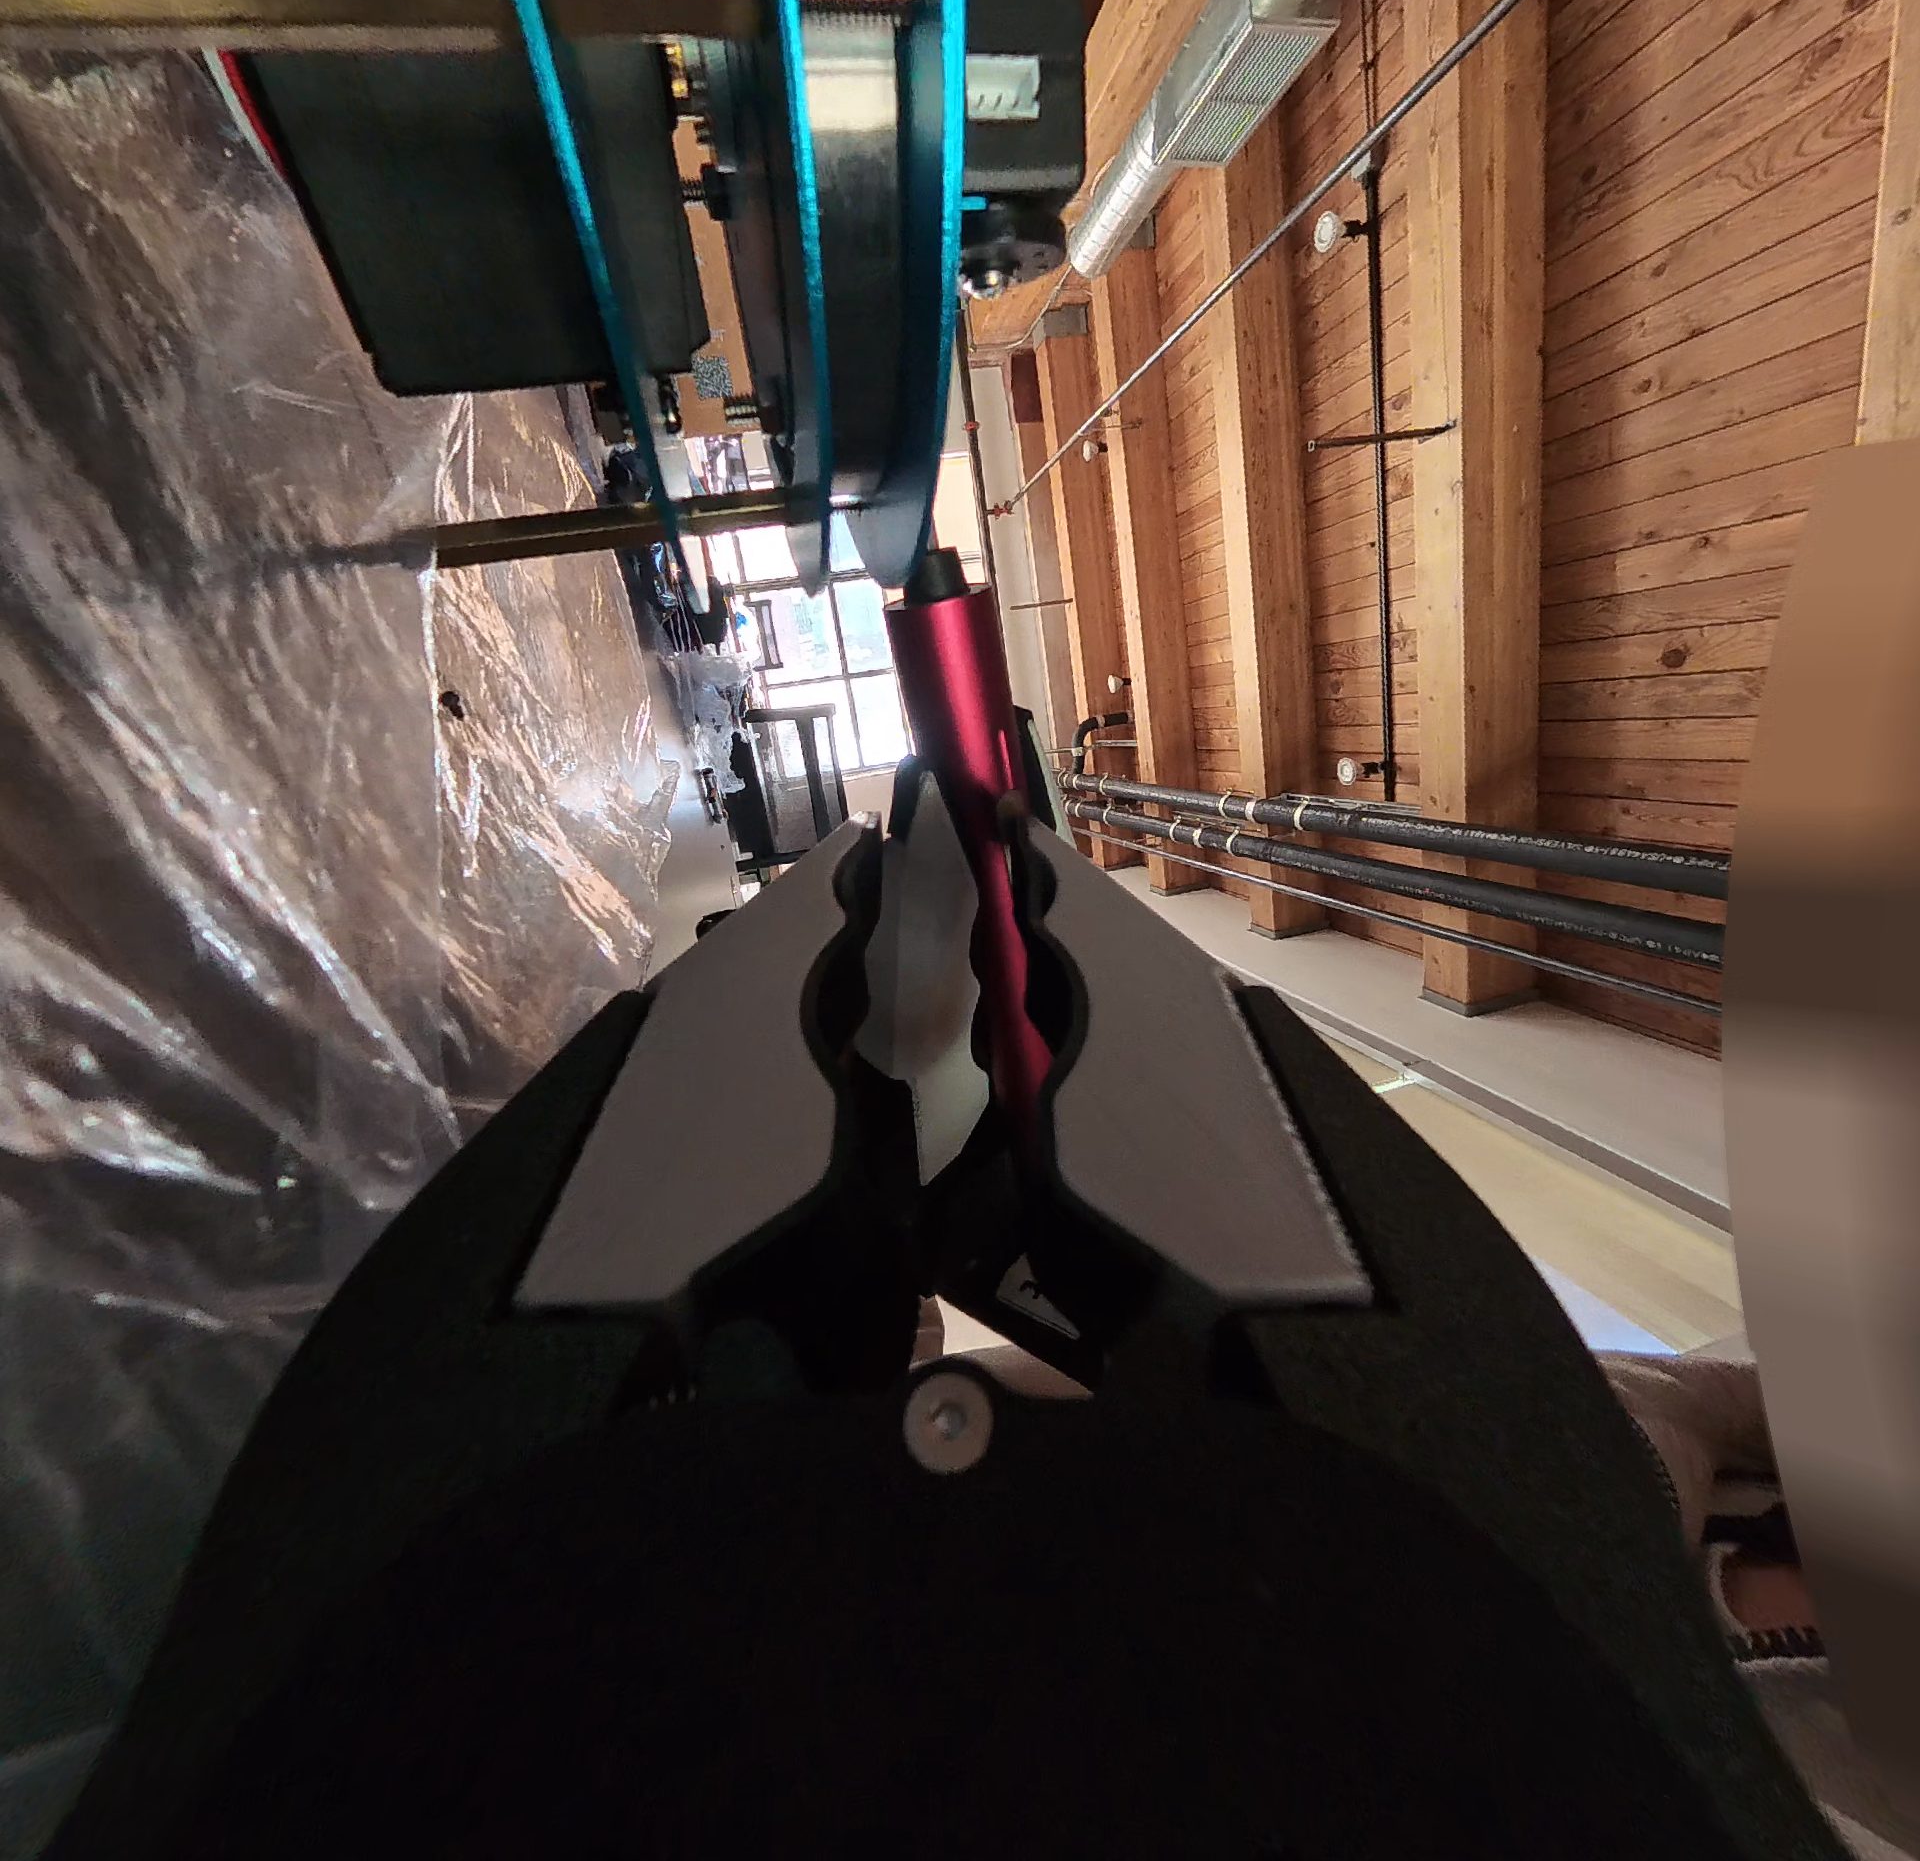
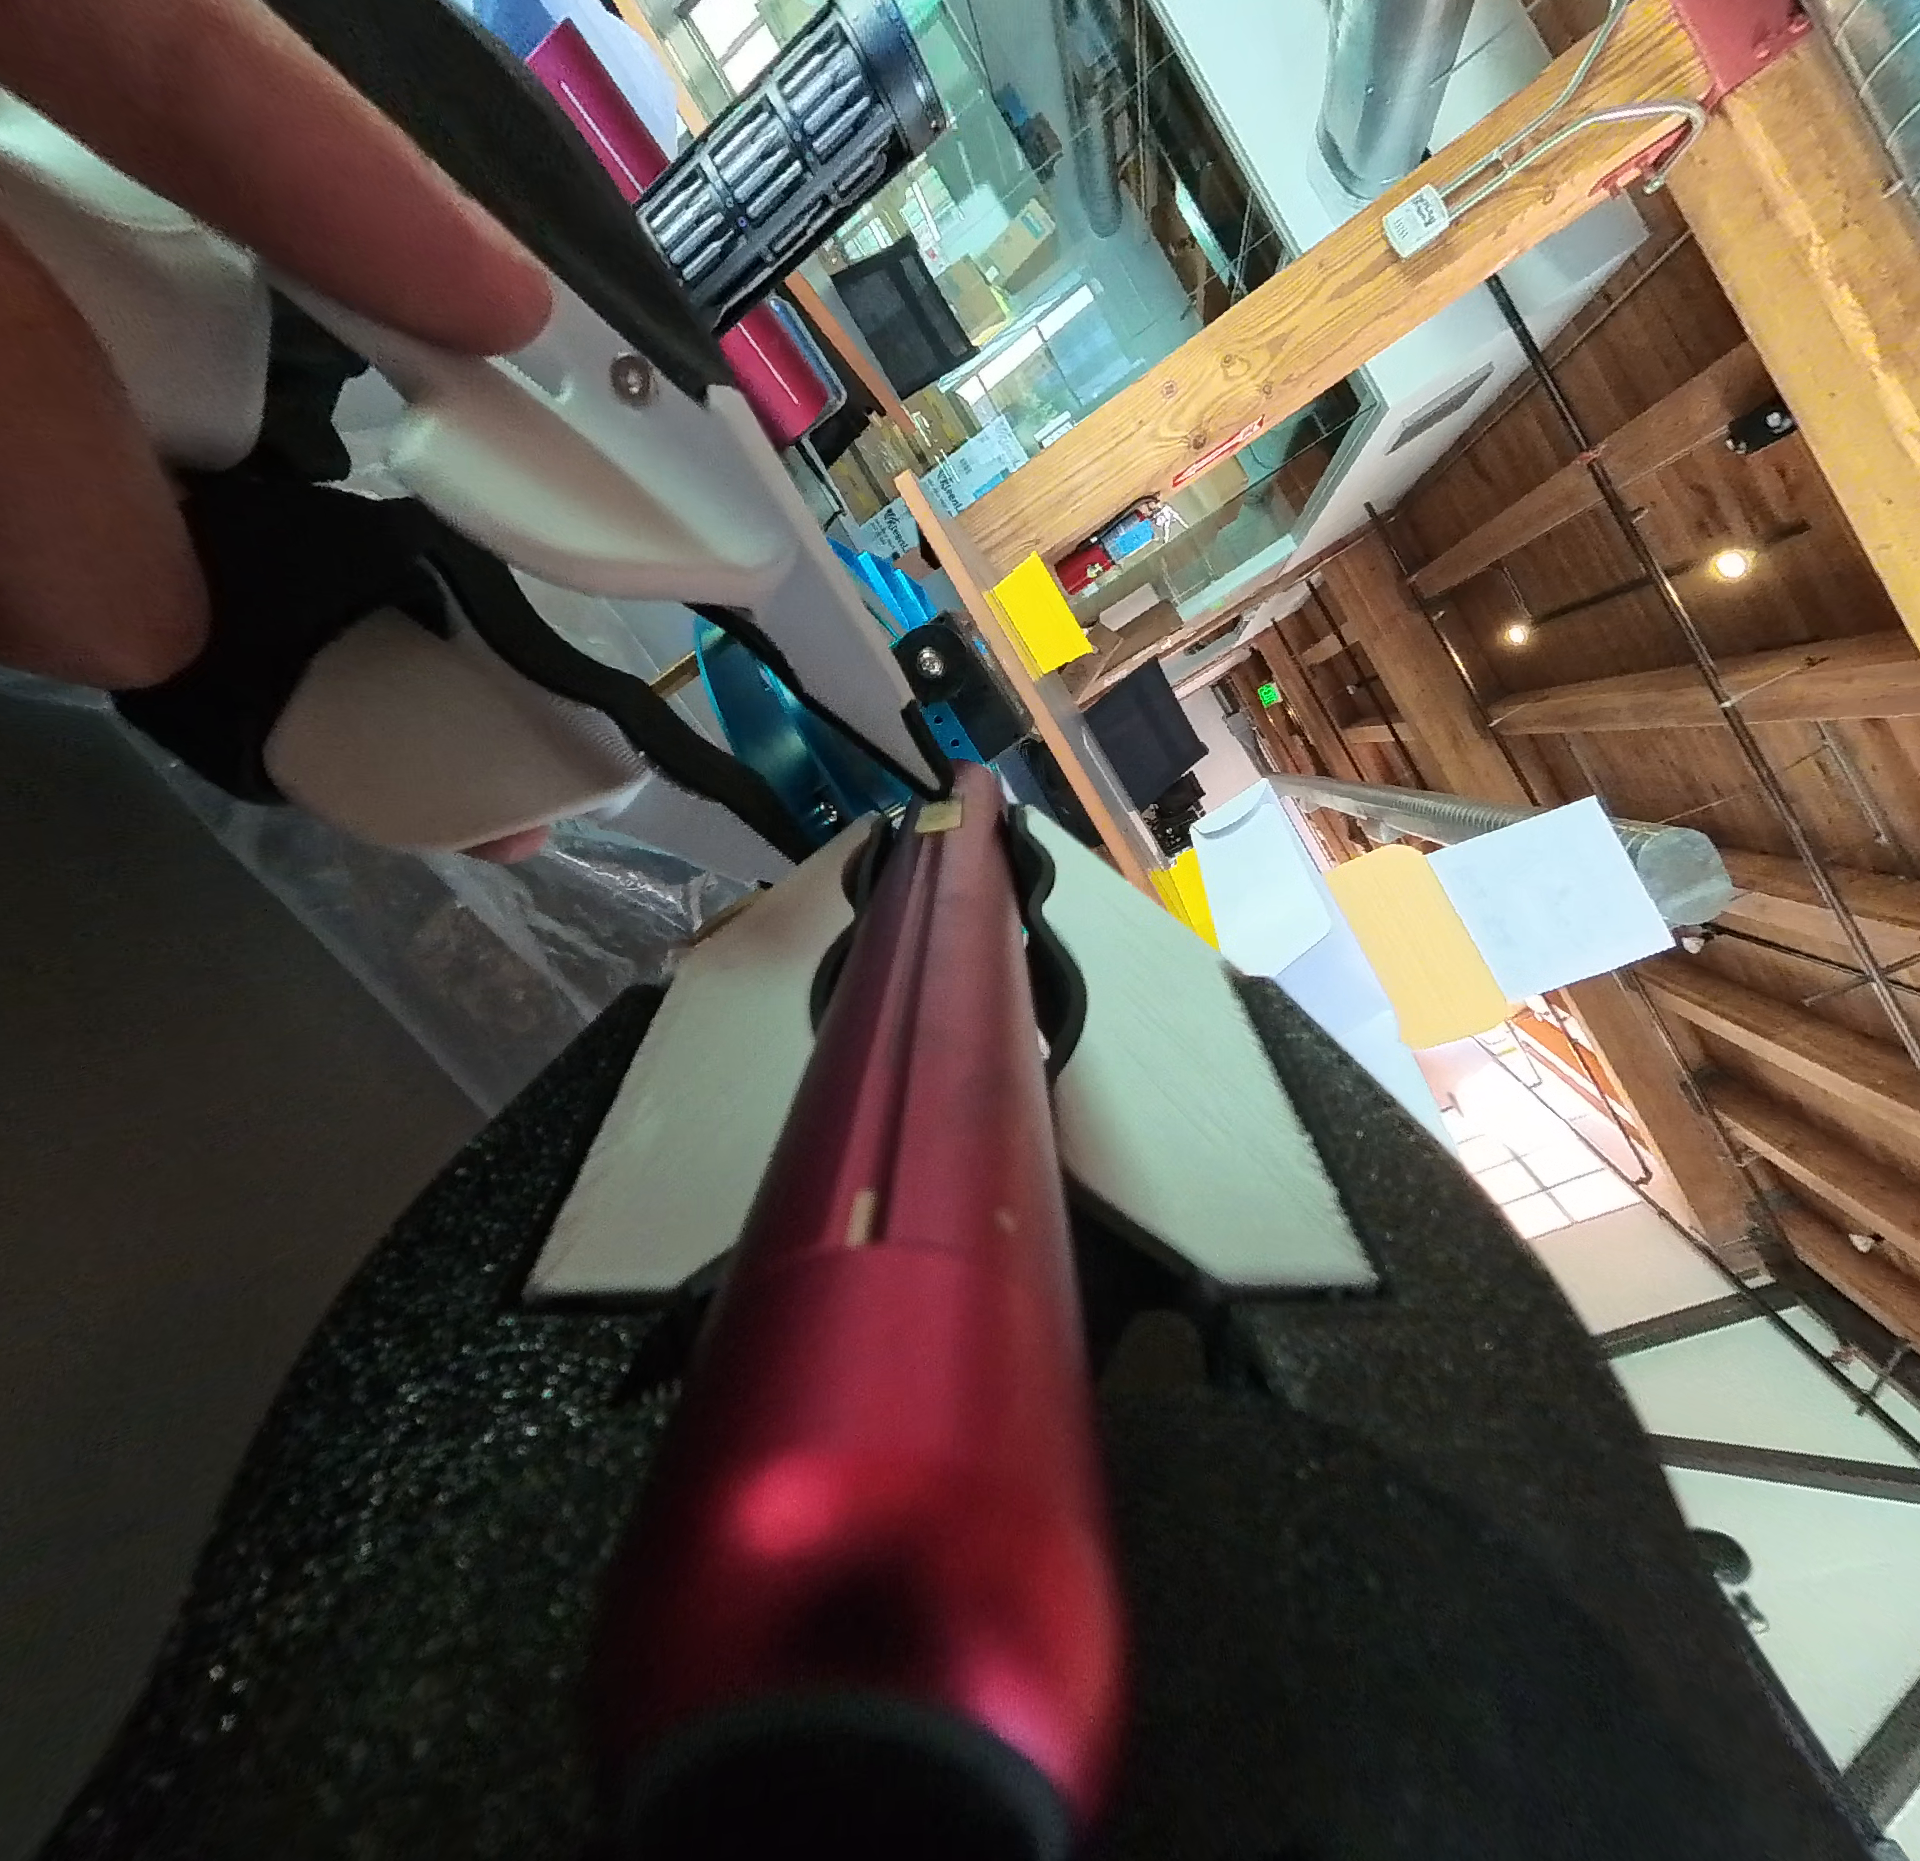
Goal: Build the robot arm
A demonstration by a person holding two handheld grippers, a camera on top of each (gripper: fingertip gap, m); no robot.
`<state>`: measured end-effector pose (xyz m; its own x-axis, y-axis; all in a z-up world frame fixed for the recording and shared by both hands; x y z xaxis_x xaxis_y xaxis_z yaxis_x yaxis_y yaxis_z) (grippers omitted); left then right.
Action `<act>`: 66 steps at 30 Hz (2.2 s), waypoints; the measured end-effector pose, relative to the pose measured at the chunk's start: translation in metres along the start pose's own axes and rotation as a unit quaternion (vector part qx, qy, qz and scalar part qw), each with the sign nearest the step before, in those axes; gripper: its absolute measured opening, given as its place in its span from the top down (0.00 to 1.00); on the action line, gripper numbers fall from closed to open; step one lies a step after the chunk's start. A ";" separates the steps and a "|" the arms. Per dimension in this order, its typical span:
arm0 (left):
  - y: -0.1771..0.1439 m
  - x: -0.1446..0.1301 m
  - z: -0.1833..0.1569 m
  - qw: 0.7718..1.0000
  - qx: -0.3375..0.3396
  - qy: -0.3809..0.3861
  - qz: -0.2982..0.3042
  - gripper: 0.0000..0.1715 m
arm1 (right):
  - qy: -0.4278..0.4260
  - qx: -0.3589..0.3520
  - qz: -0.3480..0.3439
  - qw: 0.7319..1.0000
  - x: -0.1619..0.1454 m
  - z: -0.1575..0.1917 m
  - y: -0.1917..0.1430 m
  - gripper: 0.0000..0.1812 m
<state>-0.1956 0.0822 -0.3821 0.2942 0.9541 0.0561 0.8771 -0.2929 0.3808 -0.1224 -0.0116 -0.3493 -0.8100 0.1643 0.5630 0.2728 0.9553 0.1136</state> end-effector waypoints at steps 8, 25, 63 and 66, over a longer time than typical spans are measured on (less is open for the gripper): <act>0.003 0.001 0.000 1.000 -0.010 -0.021 0.003 0.87 | 0.015 0.005 0.000 1.000 0.000 -0.002 0.000 0.90; 0.006 0.003 0.002 0.999 -0.027 -0.044 -0.005 0.87 | 0.021 0.010 -0.003 1.000 0.000 -0.003 -0.001 0.89; -0.014 0.042 -0.074 0.957 -0.014 0.252 0.144 0.89 | 0.676 0.225 -0.058 0.700 0.005 -0.069 -0.024 0.89; -0.016 0.038 -0.080 0.952 -0.038 0.265 0.151 0.89 | 0.685 0.238 -0.059 0.686 0.005 -0.068 -0.024 0.89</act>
<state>-0.2285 0.1282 -0.3125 0.2773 0.7312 0.6233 0.7473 -0.5719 0.3384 -0.0977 -0.0509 -0.2932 0.5241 0.0060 0.8516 -0.2181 0.9676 0.1274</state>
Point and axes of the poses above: each gripper's, where its closed fingertips meet, y out along the fingers, x out of its top, z = x × y across the jaws, the point moved 9 cm from there along -y, back along the fingers, and after that the axes turned 7 degrees about -x, right-handed, at the moved point
